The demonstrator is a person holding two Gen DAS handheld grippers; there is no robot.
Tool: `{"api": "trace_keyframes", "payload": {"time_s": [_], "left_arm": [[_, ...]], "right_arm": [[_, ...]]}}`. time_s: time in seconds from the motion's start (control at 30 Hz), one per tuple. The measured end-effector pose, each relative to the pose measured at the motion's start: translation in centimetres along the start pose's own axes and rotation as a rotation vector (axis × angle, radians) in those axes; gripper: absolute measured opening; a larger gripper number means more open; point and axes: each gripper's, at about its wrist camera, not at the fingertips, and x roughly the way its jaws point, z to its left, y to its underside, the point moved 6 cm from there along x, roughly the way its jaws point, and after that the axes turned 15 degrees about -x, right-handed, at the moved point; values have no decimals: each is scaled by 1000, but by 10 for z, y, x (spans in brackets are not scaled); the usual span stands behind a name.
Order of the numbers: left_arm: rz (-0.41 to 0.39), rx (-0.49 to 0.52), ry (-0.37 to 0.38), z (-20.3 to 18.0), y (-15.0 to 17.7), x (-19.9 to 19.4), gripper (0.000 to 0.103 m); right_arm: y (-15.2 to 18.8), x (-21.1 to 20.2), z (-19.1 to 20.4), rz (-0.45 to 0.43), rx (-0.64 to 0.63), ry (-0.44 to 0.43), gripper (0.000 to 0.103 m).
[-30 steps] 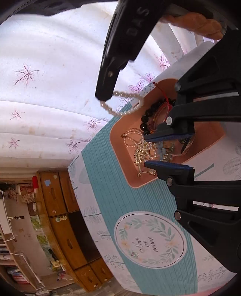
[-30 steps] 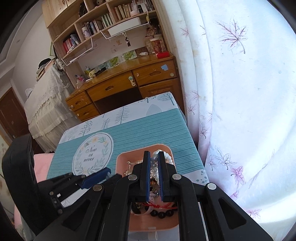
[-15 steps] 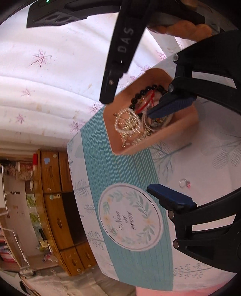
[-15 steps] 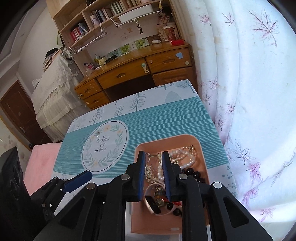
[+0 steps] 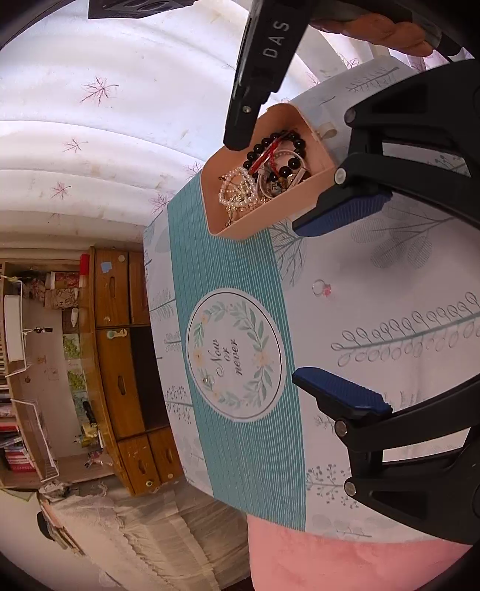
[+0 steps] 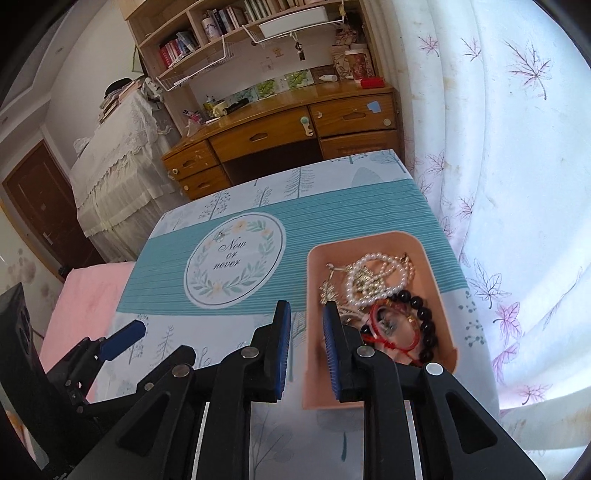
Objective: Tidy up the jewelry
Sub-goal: 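Release the flower charm into the box while the right tool releases the pearl bracelet there, then move the right tool to the pink-stone ring and grasp it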
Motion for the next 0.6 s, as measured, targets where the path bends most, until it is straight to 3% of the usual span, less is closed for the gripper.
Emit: {"api": "trace_keyframes", "payload": {"time_s": [0.37, 0.6], "left_arm": [[-18, -19, -30, 18, 14, -25, 71], [22, -80, -61, 47, 28, -16, 71]], "right_arm": [[22, -12, 48, 29, -66, -39, 18], [37, 1, 68, 71, -95, -59, 18]]}}
